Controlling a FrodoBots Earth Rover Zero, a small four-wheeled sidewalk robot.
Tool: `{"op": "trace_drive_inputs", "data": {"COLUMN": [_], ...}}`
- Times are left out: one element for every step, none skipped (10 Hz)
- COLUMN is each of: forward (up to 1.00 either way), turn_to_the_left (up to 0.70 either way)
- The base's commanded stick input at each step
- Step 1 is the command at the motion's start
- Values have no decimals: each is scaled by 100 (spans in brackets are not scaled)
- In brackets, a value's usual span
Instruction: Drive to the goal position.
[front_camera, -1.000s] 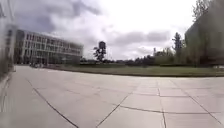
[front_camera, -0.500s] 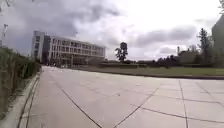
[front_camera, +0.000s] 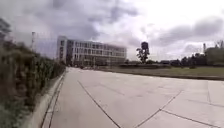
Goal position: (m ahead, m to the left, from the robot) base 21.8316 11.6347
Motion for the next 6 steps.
{"op": "trace_drive_inputs", "data": {"forward": [70,70,70,70,70,70], "turn_to_the_left": [0,0,0,0,0,0]}}
